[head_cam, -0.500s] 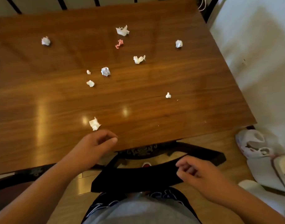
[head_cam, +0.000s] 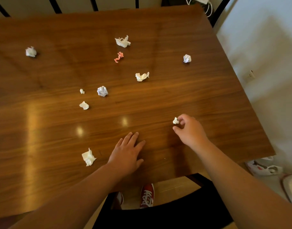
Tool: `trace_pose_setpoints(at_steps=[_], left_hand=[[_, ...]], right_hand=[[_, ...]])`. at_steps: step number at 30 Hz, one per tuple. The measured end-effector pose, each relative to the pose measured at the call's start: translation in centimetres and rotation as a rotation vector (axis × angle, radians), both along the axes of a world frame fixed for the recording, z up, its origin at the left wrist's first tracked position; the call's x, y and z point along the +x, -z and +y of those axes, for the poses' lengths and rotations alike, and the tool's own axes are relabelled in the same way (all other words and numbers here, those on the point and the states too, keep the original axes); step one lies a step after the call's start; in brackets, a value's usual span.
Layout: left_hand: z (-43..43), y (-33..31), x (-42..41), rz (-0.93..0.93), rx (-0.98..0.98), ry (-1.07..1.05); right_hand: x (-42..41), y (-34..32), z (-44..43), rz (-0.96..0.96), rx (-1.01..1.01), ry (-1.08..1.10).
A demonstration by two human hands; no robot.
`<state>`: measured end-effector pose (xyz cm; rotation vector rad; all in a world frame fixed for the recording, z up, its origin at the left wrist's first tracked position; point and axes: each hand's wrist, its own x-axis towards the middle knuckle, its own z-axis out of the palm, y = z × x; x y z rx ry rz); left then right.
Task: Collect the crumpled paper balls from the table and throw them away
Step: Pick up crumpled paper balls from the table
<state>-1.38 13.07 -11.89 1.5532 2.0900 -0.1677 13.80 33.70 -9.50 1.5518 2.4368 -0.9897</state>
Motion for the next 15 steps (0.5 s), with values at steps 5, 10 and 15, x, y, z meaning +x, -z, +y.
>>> trace_pose_setpoints(at_steps=[5,10,15], left_hand=[[-0.5,1.7,-0.9,0.030,0.075,0.081],[-0.9,1.4,-1.8,-0.026,0.101,0.096],[-2.5,-0.7,-5.4,-0.169,0.181,-0.088]], right_hand=[[-2.2,2.1,0.1,-0.114,0.101,0.032],[-3.3,2.7,-0.6,-0.056,0.145,-0.010],[-7.0,2.6,-3.0,0.011,0.029,0.002]])
